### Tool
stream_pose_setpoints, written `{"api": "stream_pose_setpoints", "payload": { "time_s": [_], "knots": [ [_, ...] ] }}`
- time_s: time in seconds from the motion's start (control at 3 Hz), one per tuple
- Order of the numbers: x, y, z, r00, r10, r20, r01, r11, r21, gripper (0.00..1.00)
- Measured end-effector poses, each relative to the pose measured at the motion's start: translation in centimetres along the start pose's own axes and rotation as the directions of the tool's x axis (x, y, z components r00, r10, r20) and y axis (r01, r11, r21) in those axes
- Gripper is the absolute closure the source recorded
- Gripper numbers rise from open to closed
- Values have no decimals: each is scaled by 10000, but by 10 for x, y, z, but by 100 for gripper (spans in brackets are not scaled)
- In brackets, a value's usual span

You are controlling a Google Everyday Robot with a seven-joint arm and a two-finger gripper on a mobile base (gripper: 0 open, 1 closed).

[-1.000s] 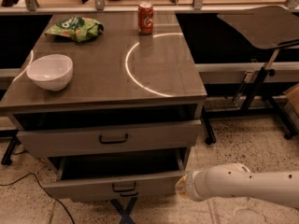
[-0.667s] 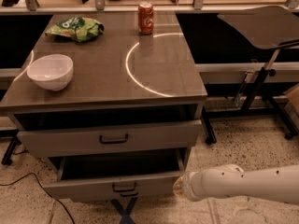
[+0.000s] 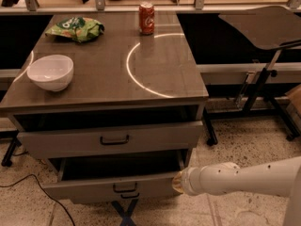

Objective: Close middle drawer

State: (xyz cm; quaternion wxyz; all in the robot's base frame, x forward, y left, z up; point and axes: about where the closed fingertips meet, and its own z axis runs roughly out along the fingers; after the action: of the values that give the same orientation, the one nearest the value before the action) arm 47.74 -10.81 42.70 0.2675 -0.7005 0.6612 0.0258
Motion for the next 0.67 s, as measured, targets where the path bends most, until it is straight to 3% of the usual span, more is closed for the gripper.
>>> {"api": "stream_pose_setpoints", "payload": {
  "time_s": [0.67],
  "knots": [
    [-19,-44,12,9995,-124,304,101,9971,748,100]
  ]
}}
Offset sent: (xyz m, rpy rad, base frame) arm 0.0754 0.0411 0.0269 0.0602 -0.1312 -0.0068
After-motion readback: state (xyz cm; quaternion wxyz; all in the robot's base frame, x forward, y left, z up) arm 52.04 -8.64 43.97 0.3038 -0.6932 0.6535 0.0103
